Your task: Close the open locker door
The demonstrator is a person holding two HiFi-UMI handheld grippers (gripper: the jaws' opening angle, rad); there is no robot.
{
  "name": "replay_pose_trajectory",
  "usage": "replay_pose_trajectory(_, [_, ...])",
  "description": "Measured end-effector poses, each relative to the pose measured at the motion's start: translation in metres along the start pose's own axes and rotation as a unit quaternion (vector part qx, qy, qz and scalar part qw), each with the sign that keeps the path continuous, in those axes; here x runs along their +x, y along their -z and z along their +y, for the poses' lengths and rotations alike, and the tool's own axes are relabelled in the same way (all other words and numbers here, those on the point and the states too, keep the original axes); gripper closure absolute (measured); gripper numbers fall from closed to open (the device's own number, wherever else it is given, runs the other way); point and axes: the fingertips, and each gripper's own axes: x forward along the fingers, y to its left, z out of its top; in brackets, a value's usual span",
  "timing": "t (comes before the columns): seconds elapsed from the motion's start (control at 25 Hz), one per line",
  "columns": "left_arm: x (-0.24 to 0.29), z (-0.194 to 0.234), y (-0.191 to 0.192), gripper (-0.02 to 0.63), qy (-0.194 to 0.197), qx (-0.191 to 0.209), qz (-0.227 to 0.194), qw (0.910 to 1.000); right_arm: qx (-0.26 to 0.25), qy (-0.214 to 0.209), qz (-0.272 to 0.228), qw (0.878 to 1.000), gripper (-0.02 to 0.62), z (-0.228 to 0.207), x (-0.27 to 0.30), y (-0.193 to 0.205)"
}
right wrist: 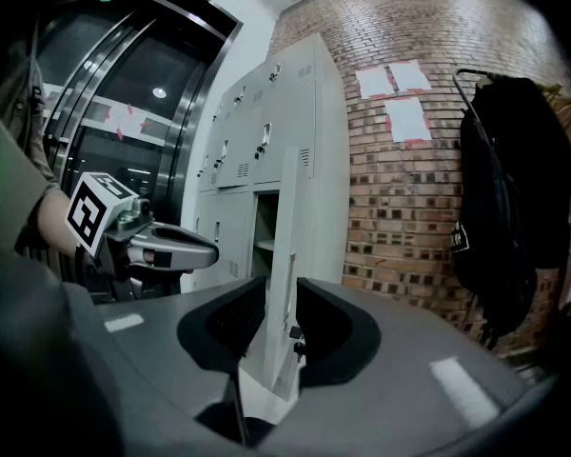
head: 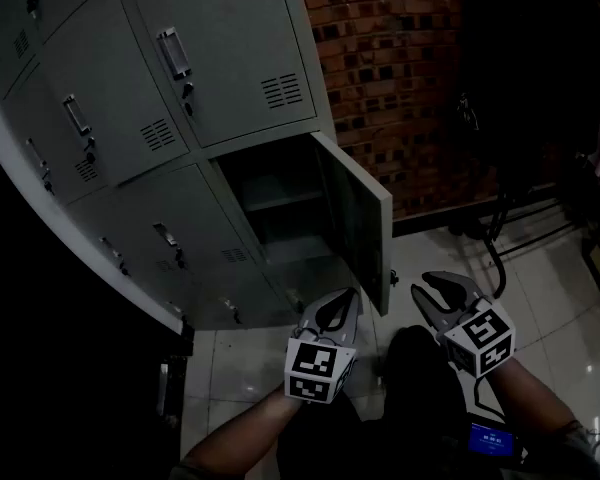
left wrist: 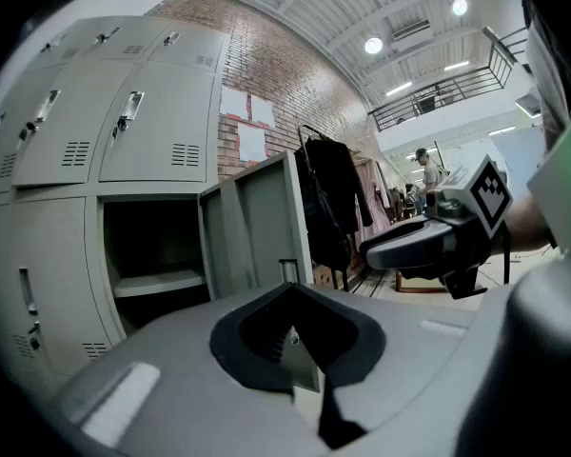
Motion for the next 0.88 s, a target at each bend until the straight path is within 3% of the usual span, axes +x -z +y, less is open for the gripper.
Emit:
replay_pose_trajectory(0.6, [0.03,0.027,-0.002,0.606,-0.003,-0.022,0.008,0.9997,-0.02,-0.097,0.04,0.994,0.34,0.007,0.074,0.019])
replay_pose_trajectory(0.88, [0.041,0.039,0.011,0.606,-0.003,-0.026,0.013,0.9996,-0.03,-0.126,0.049,0.99,0.336,0.011,0.103,0.028])
